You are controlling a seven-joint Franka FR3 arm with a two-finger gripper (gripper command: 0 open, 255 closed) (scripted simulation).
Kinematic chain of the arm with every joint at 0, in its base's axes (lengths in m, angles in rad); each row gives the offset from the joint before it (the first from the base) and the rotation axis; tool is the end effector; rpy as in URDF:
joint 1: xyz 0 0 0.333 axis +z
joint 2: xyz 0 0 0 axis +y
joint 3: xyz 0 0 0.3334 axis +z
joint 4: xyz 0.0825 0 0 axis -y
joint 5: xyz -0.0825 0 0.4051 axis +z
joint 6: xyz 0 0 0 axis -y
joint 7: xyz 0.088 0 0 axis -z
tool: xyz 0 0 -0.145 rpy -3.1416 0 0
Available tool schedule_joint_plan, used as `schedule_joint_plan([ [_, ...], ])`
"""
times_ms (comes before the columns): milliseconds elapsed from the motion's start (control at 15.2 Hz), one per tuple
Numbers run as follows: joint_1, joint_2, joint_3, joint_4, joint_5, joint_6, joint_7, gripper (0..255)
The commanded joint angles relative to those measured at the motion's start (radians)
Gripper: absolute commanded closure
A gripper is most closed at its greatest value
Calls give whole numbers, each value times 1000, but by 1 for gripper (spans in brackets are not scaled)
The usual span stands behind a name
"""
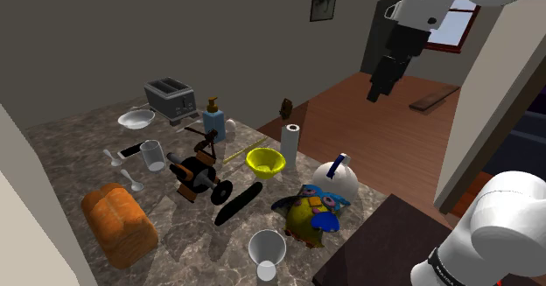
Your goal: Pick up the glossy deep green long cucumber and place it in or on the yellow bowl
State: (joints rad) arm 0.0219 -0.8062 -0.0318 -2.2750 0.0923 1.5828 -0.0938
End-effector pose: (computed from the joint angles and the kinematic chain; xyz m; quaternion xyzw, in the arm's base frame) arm 0.3150 0.0068 0.6134 -0.9956 -0.0481 -0.0594 0.0548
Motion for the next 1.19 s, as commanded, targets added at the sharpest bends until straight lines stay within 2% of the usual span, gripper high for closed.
schedule_joint_plan([
  [0, 0, 0, 0, 0, 0, 0, 0, 0],
  [528, -36, 85, 205, -113, 87, 187, 338, 0],
  [858, -64, 204, 333, -126, 121, 310, 550, 0],
  [1122, -96, 332, 432, -105, 123, 406, 726, 0],
])
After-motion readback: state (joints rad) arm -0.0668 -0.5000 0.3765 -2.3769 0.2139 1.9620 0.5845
